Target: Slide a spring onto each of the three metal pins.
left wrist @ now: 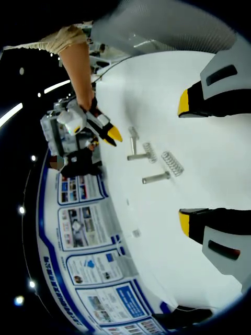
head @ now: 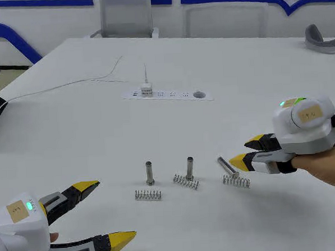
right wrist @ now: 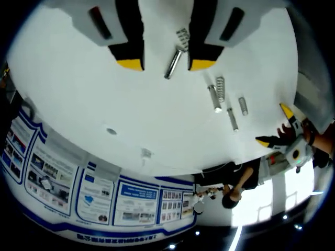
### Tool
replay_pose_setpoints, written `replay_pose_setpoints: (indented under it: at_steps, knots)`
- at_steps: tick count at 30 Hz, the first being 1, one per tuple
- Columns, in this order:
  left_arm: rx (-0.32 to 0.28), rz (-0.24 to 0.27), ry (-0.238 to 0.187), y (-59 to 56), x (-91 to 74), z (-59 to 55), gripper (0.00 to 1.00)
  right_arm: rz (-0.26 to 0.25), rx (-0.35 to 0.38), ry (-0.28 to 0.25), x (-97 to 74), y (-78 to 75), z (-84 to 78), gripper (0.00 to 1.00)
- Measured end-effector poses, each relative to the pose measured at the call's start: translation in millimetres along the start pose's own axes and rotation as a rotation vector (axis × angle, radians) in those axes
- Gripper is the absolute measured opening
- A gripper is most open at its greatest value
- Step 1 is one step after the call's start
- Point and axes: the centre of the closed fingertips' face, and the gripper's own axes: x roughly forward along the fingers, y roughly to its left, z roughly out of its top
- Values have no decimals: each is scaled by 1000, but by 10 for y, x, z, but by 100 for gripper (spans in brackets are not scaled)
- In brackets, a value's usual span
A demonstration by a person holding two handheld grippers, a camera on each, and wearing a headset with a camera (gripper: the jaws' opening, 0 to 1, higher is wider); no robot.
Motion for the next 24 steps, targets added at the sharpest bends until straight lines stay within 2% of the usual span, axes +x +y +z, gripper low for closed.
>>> replay_pose_setpoints:
  at_steps: [24]
  knots:
    - [-8,1,7,-3,-14,-29,69,-33,69,100,369,35,-81,23]
